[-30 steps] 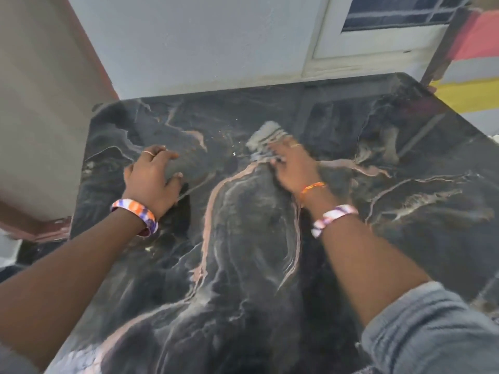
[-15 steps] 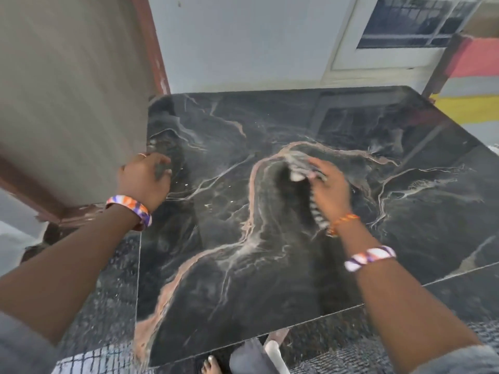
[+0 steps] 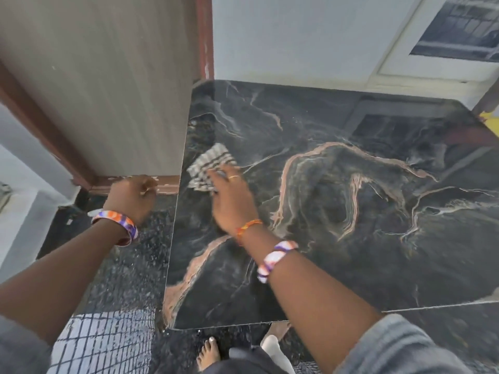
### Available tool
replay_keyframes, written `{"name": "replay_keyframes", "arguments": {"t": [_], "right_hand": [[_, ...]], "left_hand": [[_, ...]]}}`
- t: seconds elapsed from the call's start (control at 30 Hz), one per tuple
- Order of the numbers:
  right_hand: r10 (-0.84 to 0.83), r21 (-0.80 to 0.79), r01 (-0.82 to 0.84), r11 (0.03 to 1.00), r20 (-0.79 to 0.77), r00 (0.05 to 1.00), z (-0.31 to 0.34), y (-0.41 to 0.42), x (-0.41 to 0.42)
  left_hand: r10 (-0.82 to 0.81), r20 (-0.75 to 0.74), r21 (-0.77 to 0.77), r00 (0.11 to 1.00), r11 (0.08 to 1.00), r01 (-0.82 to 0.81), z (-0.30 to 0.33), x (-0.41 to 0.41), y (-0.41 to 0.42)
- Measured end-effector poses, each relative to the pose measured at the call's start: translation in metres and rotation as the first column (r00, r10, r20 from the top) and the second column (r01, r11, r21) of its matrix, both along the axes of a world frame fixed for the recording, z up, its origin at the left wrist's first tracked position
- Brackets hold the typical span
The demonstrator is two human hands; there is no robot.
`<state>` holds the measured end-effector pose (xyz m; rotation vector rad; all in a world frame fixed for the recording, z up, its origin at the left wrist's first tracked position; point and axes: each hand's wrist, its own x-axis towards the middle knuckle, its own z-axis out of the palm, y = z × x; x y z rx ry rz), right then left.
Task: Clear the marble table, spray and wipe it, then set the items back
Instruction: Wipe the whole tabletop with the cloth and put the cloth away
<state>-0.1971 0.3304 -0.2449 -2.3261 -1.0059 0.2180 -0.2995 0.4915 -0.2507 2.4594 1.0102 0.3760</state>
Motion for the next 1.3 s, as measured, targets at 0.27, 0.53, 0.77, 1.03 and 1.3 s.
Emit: {"name": "replay_keyframes", "arguments": {"t": [0.27,0.53,0.77,1.03,1.3], "right_hand": [[0.294,0.277,-0.207,0.938,-0.327,0.898,0.027,0.023,-0.016],[-0.339,0.496,0.501,0.709,-0.383,0.859,0.037,-0.065,0.154],[-0.679,-0.14,0.682,0.718,0.072,0.73,-0.009,-0.106,0.263],[-0.457,-0.216,0.474,0.854,0.126,0.88,-0.006,0.003,0.327],[0.256,0.148,-0.228,0.962,-0.216,0.942,0.009,0.14,0.182]], "left_hand": [[0.13,0.025,0.082,0.991,0.988,-0.132,0.027,0.002,0.027],[-0.048,0.025,0.042,0.999,0.998,0.047,0.034,0.074,0.004],[-0.162,0.063,0.103,0.985,0.983,0.155,0.037,0.163,-0.008],[-0.044,0.1,0.154,0.994,0.988,0.028,0.016,0.172,0.03],[0.163,0.068,0.104,0.984,0.98,-0.169,0.005,0.143,0.063]]}}
